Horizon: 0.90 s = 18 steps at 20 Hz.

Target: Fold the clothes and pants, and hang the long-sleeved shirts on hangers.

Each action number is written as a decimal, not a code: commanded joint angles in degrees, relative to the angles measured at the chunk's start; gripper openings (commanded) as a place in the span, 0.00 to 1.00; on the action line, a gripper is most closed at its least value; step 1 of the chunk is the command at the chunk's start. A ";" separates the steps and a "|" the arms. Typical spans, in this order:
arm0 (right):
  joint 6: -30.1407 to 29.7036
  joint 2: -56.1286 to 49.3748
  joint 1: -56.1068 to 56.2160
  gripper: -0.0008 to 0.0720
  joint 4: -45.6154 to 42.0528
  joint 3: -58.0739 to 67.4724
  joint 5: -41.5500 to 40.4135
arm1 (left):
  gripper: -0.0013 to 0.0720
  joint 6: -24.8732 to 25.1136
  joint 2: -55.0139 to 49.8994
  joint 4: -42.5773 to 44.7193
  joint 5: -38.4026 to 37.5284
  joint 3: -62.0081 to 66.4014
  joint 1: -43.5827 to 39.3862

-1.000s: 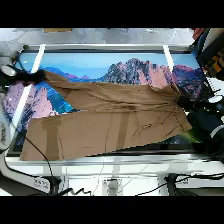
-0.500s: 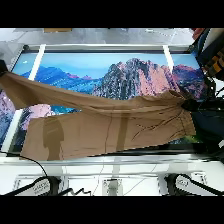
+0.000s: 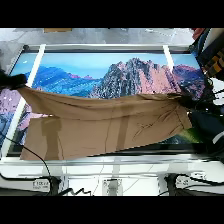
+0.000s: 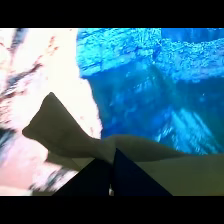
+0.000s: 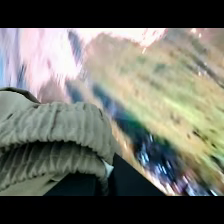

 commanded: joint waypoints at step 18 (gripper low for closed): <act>-0.22 -6.12 3.85 0.07 11.72 -0.57 -13.20 | 0.78 -3.08 -12.22 -1.73 -16.00 -0.13 10.01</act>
